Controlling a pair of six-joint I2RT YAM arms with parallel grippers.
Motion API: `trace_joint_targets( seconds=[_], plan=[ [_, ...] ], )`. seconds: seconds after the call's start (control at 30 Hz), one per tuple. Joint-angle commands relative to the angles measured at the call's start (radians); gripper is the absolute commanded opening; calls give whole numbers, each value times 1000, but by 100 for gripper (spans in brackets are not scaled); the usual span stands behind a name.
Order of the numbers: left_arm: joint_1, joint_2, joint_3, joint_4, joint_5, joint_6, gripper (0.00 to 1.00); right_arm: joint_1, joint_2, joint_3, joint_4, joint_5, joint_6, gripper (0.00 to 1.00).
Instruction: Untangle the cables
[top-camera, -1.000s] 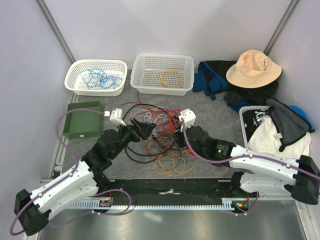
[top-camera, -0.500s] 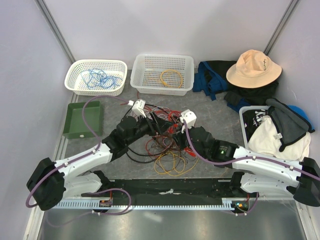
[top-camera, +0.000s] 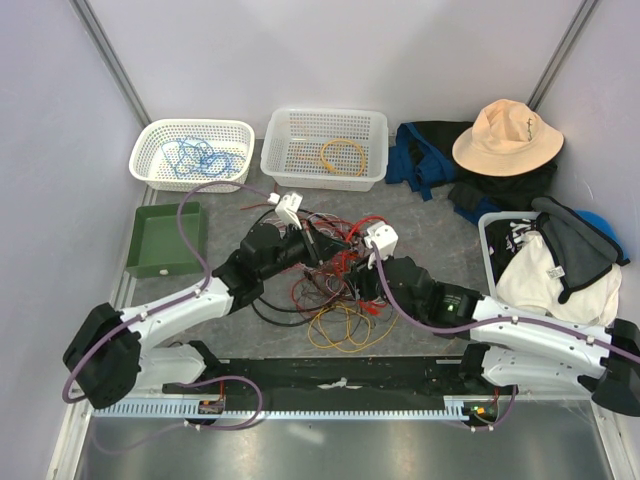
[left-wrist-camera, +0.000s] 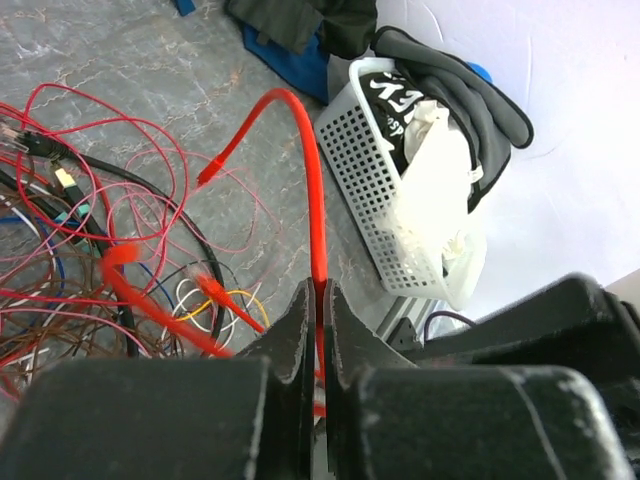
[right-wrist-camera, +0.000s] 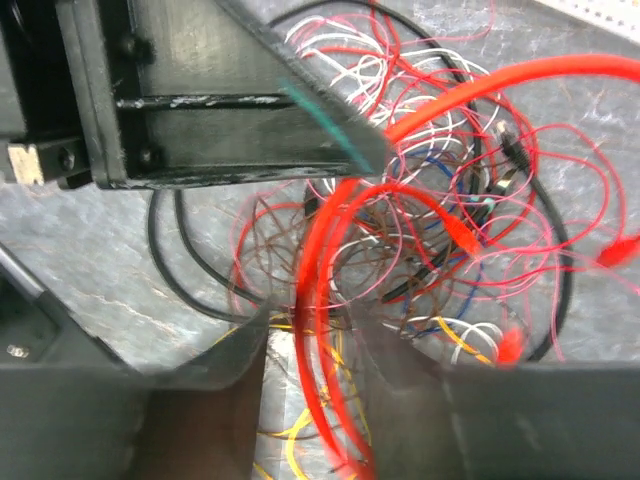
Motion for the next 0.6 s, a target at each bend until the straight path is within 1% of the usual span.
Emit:
trace_joint_targets(
  seconds=[0.0, 0.03, 0.07, 0.1, 0.13, 0.17, 0.2, 0.23, 0.27, 0.3, 0.37, 0.4, 0.47, 0.5, 0.57],
  plan=[
    [18, -108, 107, -156, -47, 130, 2, 4, -67, 34, -10, 86, 19, 64],
    [28, -158, 151, -204, -105, 151, 2, 4, -93, 35, -39, 106, 24, 70],
    [34, -181, 175, -256, -137, 200, 2, 5, -107, 37, -48, 120, 26, 78],
    [42, -206, 196, -338, -163, 226, 2, 5, -124, 37, -57, 150, 30, 81],
    [51, -229, 219, -386, -233, 252, 2, 4, -158, 35, -74, 166, 32, 84],
    [53, -275, 266, -425, -273, 304, 2, 4, -175, 32, -82, 181, 33, 88],
    [54, -293, 288, -506, -312, 332, 2, 4, -193, 28, -86, 207, 35, 90],
    [54, -310, 331, -538, -384, 358, 2, 4, -228, 25, -91, 215, 33, 90],
    [54, -344, 354, -569, -422, 404, 2, 4, -242, 15, -93, 223, 33, 91],
    [56, -356, 376, -635, -502, 424, 2, 4, -256, 11, -91, 229, 30, 91],
    [56, -384, 439, -698, -589, 479, 2, 4, -287, 2, -91, 230, 30, 90],
    [56, -386, 486, -766, -696, 492, 2, 5, -299, 0, -90, 232, 29, 90],
    [56, -398, 523, -822, -796, 532, 2, 4, -311, -9, -90, 226, 30, 89],
    [56, -404, 549, -859, -890, 541, 2, 4, -323, -12, -87, 221, 32, 89],
    [56, -413, 568, -874, -973, 573, 2, 5, -334, -26, -84, 221, 30, 89]
  ],
)
